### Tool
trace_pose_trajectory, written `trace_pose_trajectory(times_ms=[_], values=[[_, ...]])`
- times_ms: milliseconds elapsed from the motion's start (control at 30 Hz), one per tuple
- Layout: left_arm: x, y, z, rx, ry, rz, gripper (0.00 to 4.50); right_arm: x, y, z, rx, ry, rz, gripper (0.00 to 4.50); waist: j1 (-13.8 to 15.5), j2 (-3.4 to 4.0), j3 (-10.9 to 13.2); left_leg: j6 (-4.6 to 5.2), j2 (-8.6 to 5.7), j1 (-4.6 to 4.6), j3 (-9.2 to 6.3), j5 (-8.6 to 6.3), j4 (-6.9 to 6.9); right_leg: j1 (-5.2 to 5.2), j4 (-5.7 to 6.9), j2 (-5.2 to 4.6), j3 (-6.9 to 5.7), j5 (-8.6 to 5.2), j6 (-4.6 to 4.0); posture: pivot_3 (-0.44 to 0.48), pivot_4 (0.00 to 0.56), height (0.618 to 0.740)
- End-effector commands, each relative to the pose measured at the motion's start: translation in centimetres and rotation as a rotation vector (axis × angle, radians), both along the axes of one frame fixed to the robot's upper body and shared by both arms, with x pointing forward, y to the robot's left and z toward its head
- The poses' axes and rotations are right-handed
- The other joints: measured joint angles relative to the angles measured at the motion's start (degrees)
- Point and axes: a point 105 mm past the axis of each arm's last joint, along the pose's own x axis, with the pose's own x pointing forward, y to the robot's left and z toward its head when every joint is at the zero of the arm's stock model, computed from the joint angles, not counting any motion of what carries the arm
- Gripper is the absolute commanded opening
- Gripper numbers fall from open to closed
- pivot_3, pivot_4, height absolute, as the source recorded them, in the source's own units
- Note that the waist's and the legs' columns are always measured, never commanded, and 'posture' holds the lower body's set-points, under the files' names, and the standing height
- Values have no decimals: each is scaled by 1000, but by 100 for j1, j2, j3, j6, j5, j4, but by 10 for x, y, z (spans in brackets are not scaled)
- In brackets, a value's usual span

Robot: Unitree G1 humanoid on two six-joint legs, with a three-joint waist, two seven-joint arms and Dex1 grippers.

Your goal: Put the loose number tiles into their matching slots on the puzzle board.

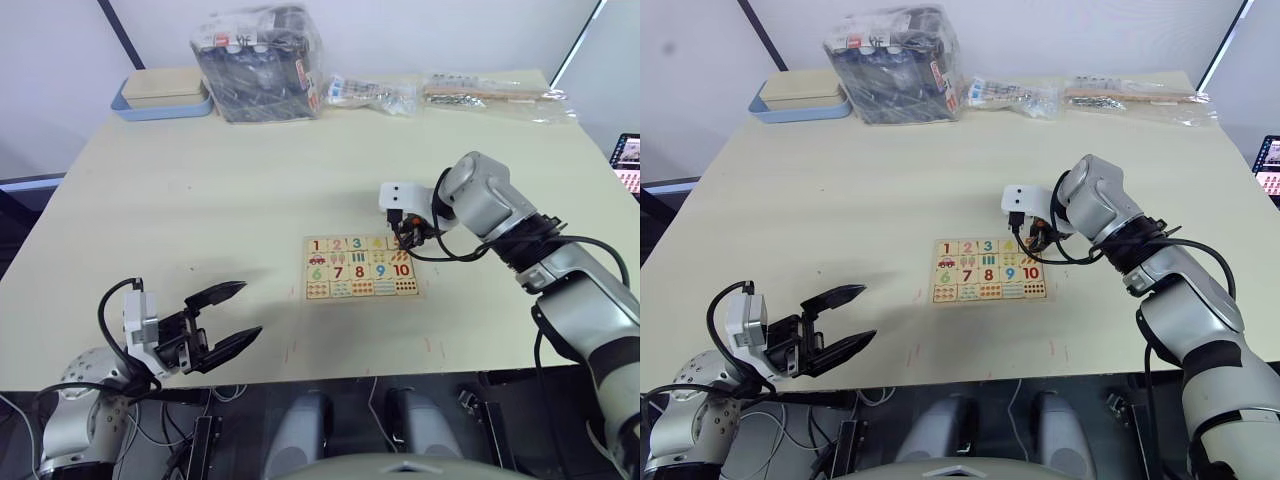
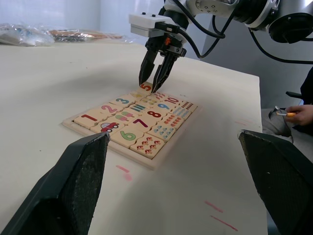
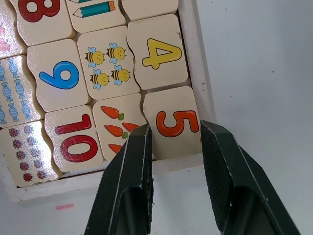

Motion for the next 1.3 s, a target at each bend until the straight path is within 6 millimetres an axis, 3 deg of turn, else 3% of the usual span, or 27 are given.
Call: trace_pose_trajectory(times_ms=[33, 1133, 1200, 1300], values=[[-1, 0, 8, 12, -38, -6, 4500, 1, 6, 12, 20, -32, 24, 867, 0, 0, 0, 0, 0, 0, 0, 0, 0, 0, 0, 0, 0, 0, 0, 0, 150, 740], [3, -2, 10, 11, -45, -10, 4500, 2, 5, 14, 31, -37, 24, 867, 1, 0, 0, 0, 0, 0, 0, 0, 0, -1, 0, 0, 0, 0, 0, 0, 150, 740], [3, -2, 10, 10, -46, -10, 4500, 2, 5, 14, 31, -38, 24, 1894, 0, 0, 0, 0, 0, 0, 0, 0, 0, -1, 0, 0, 0, 0, 0, 0, 150, 740], [3, -3, 10, 10, -46, -10, 4500, 2, 5, 14, 32, -38, 24, 2837, 0, 0, 0, 0, 0, 0, 0, 0, 0, -1, 0, 0, 0, 0, 0, 0, 150, 740]])
